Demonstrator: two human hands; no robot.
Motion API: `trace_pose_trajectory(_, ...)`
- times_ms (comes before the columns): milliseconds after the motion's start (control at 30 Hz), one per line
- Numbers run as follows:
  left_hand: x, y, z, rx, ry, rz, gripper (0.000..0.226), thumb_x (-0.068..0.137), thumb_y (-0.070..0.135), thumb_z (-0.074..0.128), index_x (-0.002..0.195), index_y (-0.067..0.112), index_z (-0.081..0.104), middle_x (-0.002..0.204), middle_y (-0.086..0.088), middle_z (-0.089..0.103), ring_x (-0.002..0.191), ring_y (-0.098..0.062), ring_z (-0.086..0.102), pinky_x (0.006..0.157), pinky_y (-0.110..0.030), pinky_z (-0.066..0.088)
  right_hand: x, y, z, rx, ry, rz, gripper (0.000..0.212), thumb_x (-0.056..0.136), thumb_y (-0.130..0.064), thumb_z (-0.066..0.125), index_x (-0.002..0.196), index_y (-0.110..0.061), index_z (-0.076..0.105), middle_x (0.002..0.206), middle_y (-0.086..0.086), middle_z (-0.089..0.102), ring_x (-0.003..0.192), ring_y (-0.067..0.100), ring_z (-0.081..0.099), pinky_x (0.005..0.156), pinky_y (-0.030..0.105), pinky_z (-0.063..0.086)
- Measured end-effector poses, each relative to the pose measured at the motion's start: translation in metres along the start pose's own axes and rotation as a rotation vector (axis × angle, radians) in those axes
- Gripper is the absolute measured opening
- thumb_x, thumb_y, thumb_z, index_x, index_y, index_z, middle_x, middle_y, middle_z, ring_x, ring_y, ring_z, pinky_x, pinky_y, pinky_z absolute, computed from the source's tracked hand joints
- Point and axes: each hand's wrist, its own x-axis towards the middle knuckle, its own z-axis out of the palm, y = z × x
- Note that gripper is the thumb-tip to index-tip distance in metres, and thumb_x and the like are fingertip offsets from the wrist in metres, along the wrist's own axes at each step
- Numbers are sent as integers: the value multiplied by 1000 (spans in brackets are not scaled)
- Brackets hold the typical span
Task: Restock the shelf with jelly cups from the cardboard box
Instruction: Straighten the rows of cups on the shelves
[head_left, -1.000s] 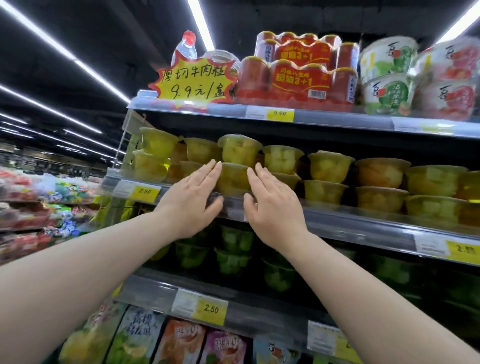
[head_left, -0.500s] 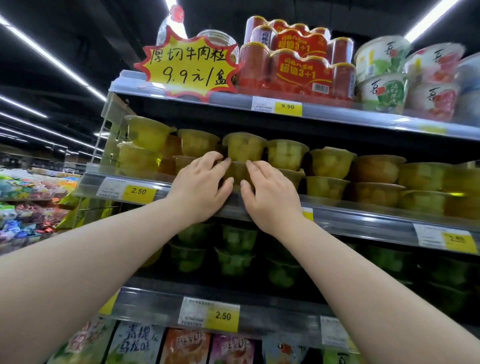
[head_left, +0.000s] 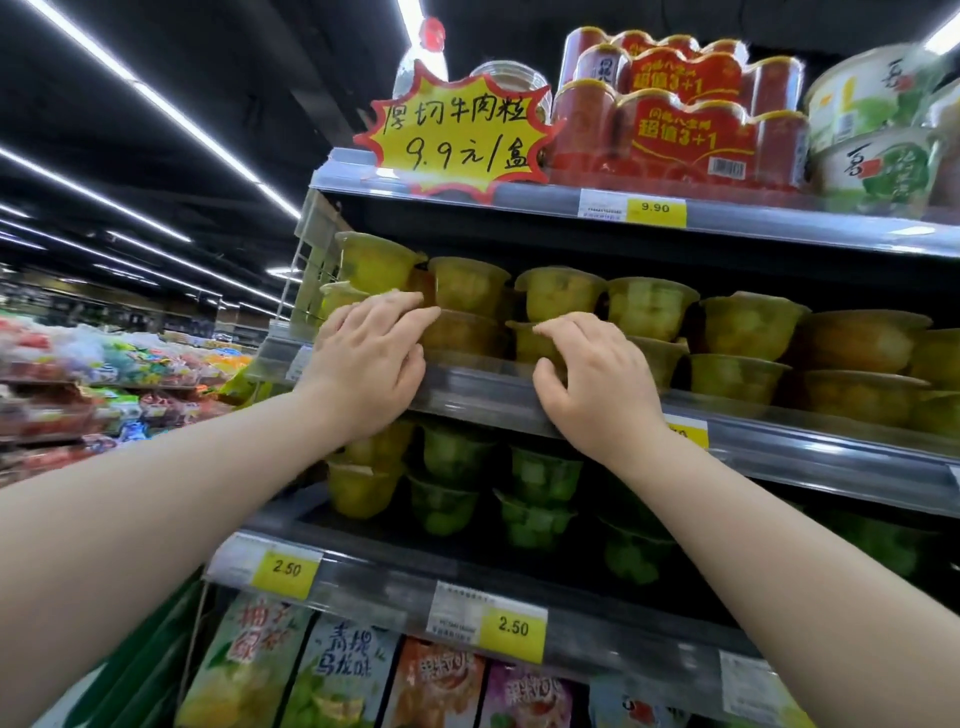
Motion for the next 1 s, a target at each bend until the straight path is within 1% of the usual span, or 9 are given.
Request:
trace_pose_trajectory(67, -5, -22, -5, 8, -2, -64, 57, 94, 36, 24, 149, 23, 30, 157, -2, 24, 146, -21, 17, 117, -42, 14, 8, -12, 6, 19, 4, -32, 33, 91, -20, 52, 122, -13, 60, 119, 4, 61, 109, 21, 55, 87, 31, 43)
trace_pose_trajectory(167, -7, -39, -6, -20, -44, -117, 58, 99, 31, 36, 153, 24, 14, 161, -3, 7, 148, -21, 6, 119, -42, 12, 19, -30, 16, 34, -24, -68, 36, 91, -21, 52, 126, -14, 58, 123, 2, 58, 112, 20, 53, 90, 29, 42)
trace_pose_trajectory(233, -6, -42, -8, -85, -61, -164, 62, 99, 29, 39, 153, 25, 10, 161, -2, 3, 148, -20, 5, 119, -40, 11, 28, -41, 22, 34, -50, -91, 38, 93, -24, 49, 130, -16, 55, 129, 1, 55, 116, 18, 51, 93, 27, 41)
trace_pose_trajectory(300, -2, -44, -11, -142, -58, -212, 61, 99, 27, 40, 153, 24, 13, 161, -2, 9, 147, -19, 10, 117, -38, 14, 37, -51, 29, 23, -93, -111, 42, 96, -30, 44, 135, -18, 50, 136, -1, 51, 121, 16, 47, 96, 27, 40)
trace_pose_trajectory(400, 1, -47, -14, -143, -72, -193, 56, 100, 27, 39, 153, 22, 19, 160, -2, 15, 145, -19, 19, 114, -36, 23, 51, -62, 39, -25, -163, -73, 48, 99, -40, 35, 142, -20, 41, 145, 2, 42, 130, 21, 41, 101, 33, 38)
trace_pose_trajectory(567, 11, -53, -17, -95, -107, -211, 50, 101, 30, 34, 150, 25, 27, 155, -3, 22, 135, -23, 37, 104, -35, 37, 60, -71, 52, -99, -213, 10, 53, 99, -51, 25, 140, -22, 41, 147, 6, 38, 125, 30, 43, 96, 40, 40)
trace_pose_trajectory(667, 19, -52, -16, -51, -160, -200, 49, 101, 34, 31, 149, 25, 29, 153, -3, 25, 132, -24, 41, 102, -36, 39, 57, -70, 56, -118, -155, -21, 50, 99, -50, 25, 135, -22, 45, 137, 4, 47, 118, 27, 47, 88, 37, 42)
trace_pose_trajectory(767, 23, -49, -13, -56, -150, -200, 47, 101, 34, 30, 147, 23, 34, 150, -4, 30, 128, -26, 44, 102, -37, 39, 56, -67, 57, -92, -116, -22, 44, 100, -44, 28, 129, -20, 51, 128, 2, 54, 110, 24, 50, 82, 33, 43)
trace_pose_trajectory(1000, 31, -42, -13, -83, -130, -180, 46, 101, 32, 32, 144, 23, 40, 147, -5, 34, 128, -24, 44, 99, -36, 41, 57, -64, 60, -44, -70, -46, 39, 101, -36, 30, 122, -18, 58, 121, 1, 58, 105, 21, 53, 79, 31, 46)
